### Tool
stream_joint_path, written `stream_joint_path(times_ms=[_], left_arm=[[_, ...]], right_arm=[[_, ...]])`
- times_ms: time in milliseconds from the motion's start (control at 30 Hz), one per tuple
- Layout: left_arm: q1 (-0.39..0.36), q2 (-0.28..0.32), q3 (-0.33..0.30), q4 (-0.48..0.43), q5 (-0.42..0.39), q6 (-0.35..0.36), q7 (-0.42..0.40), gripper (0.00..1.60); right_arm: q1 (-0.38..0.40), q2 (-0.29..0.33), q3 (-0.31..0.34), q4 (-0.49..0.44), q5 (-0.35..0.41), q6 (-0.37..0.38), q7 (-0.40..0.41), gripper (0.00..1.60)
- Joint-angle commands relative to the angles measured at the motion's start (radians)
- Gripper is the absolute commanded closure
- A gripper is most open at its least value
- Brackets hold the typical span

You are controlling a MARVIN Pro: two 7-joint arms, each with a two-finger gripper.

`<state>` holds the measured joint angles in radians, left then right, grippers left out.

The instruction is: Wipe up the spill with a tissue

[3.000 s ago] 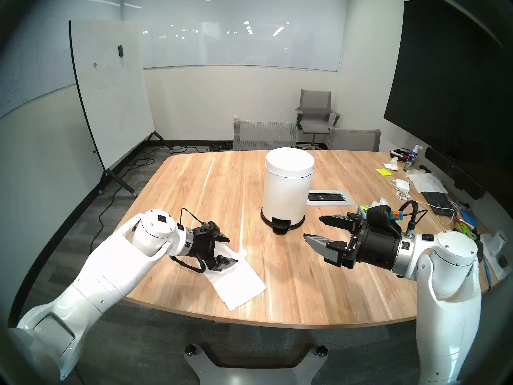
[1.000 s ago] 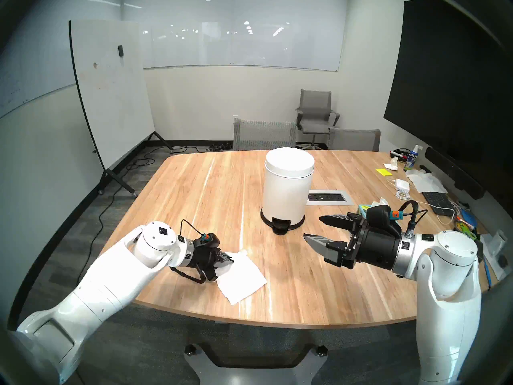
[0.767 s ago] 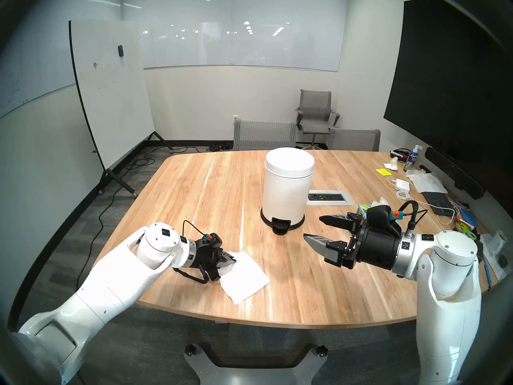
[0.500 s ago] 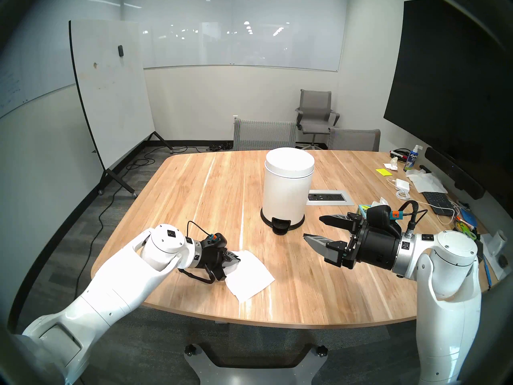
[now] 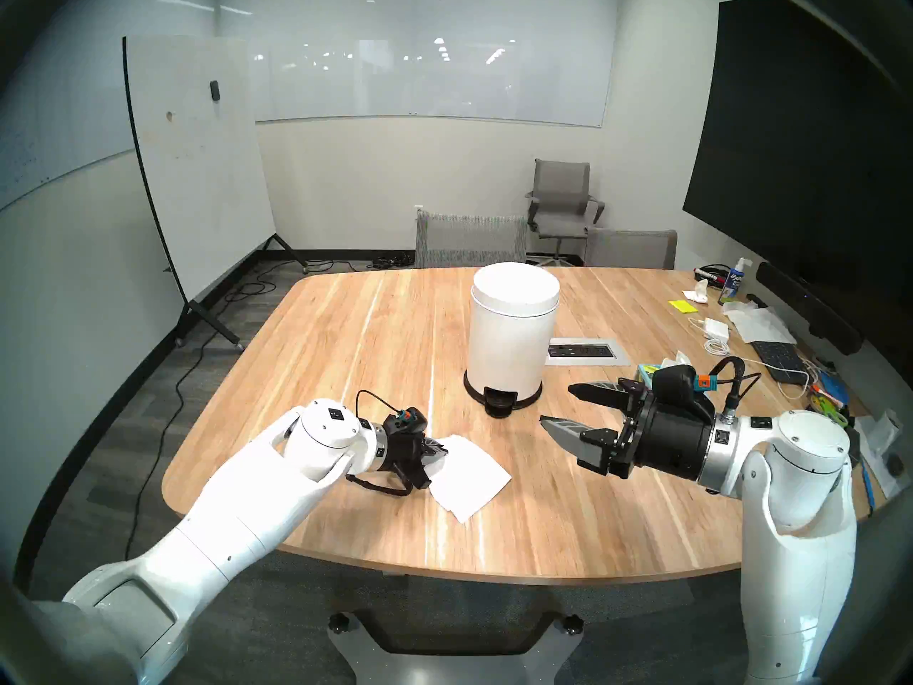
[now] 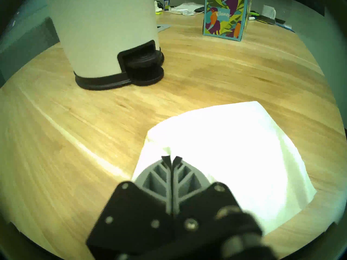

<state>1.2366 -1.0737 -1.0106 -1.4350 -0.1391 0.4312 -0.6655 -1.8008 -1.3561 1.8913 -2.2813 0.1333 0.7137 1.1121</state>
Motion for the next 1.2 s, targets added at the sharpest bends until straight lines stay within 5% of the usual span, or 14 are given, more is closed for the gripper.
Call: stream_joint_path(times_ms=[0,1167], left_arm=[[-0.065,-0.021,-0.025,0.066,-0.001,-0.021,0.008,1.60],[-0.034,0.184,-0.144,0.078,-0.056,-0.100,-0.144,1.60]], right_arm=[[0.005,0.002,-0.003,-0.016,0.004,0.001,0.005,0.00],[0.005,0.002,-0.003,-0.016,0.003,0.002,0.005,0.00]])
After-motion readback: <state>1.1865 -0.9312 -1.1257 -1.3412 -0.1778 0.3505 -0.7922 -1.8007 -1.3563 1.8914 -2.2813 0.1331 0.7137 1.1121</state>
